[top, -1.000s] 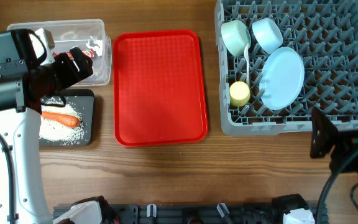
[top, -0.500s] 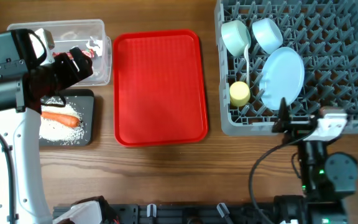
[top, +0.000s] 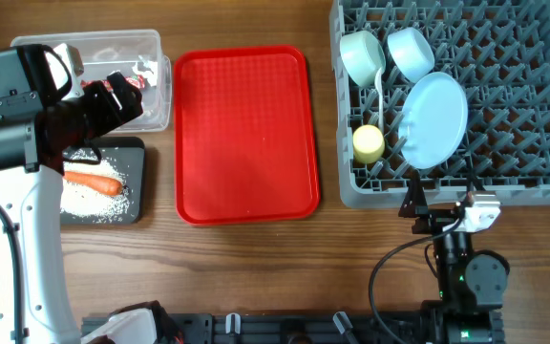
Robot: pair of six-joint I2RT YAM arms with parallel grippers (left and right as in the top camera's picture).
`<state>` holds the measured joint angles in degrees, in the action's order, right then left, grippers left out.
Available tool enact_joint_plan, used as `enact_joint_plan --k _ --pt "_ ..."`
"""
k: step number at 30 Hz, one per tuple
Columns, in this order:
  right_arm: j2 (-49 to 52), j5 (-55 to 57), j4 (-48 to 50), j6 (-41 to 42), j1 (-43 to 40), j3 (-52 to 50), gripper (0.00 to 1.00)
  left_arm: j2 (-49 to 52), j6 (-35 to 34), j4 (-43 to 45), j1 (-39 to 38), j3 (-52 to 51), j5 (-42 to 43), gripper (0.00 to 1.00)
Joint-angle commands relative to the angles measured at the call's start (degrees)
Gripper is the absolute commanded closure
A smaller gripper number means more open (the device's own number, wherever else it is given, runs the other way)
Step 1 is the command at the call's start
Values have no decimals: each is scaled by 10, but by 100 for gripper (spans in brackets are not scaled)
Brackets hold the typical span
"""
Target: Sort waste into correct bins and load items into the dishwasher rack
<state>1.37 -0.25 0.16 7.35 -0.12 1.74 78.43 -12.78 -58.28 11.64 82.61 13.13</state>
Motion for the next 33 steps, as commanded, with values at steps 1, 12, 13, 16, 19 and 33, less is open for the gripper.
enact_joint_plan --k 1,12,13,16,19,33 --pt "-12 -14 2 64 -3 -15 0 1 3 2 2 5 -2 0" --pt "-11 -14 2 96 -3 -14 0 1 3 2 2 5 -2 0" --pt "-11 -14 2 96 -3 -14 0 1 3 2 2 5 -2 0" --pt "-11 -14 2 96 -3 -14 0 1 3 2 2 5 -2 0" --pt "-11 -13 2 96 -3 -14 0 1 3 2 2 5 -2 0" --pt "-11 -13 2 96 -3 -14 0 -118 10 177 -65 -151 -48 0"
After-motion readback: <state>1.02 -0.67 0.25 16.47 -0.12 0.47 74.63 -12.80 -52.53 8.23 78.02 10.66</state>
